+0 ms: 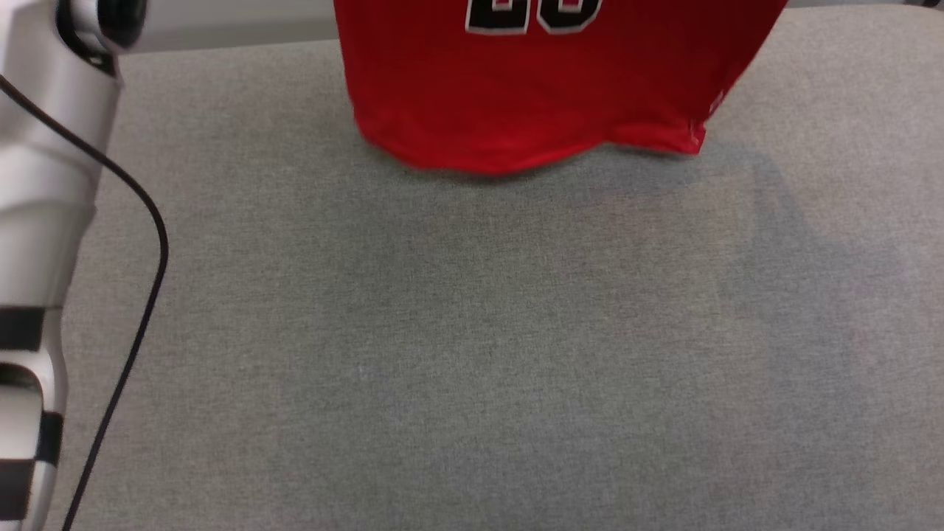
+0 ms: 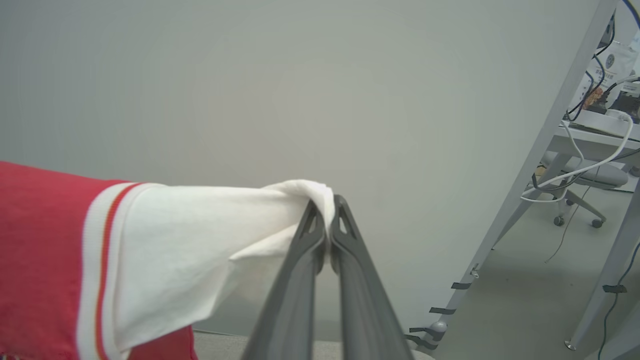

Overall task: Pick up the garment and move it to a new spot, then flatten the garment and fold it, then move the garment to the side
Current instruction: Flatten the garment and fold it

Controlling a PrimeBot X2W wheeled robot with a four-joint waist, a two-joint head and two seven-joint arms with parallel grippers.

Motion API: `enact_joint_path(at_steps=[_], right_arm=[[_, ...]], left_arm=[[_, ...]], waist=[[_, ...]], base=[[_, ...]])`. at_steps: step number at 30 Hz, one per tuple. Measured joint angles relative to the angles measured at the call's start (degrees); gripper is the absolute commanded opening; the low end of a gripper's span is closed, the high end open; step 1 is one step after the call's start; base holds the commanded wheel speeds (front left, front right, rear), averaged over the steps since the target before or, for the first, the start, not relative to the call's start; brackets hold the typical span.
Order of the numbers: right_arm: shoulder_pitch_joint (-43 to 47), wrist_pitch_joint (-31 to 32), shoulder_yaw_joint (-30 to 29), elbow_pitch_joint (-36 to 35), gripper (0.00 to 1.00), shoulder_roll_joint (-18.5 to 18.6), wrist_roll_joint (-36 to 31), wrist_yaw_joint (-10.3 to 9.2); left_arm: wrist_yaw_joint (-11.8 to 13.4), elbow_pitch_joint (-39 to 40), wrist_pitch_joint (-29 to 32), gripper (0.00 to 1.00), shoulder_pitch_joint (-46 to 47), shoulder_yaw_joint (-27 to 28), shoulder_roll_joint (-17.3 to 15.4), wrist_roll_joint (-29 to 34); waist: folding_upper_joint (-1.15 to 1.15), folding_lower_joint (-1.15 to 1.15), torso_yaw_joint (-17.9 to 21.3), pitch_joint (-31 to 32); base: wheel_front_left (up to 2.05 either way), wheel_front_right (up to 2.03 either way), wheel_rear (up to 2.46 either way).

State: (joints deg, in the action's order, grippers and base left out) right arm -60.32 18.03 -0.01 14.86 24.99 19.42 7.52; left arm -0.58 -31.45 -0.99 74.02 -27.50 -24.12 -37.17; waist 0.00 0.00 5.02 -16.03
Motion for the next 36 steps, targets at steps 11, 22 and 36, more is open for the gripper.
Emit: enact_joint_path(at_steps=[11,22,36], right_arm=[[-21.6,-10.2,6.5,16.9,0.0,-0.8,-1.5,0.01],[-24.5,-16.2,13.2,33.0,0.0,-9.6,2.7,0.01],[-6.8,-21.9,21.1,41.7,0.0,-11.1,15.8,0.01]], left_arm=[[-1.2,-14.7,-8.2,0.0,16.0,1.9,1.5,2.4],[-2.7,-28.6,-10.9,0.0,14.7,4.0,2.9,-1.1],[-6.3,-38.1,-12.3,0.0,-4.2,7.3,7.0,-9.0]], waist=[[0.0,0.0,1.1,-8.5],[0.0,0.01,2.2,-14.5],[0.0,0.0,0.3,-13.4]], base=[[0.0,0.0,0.0],[0.0,0.0,0.0],[0.0,0.0,0.0]])
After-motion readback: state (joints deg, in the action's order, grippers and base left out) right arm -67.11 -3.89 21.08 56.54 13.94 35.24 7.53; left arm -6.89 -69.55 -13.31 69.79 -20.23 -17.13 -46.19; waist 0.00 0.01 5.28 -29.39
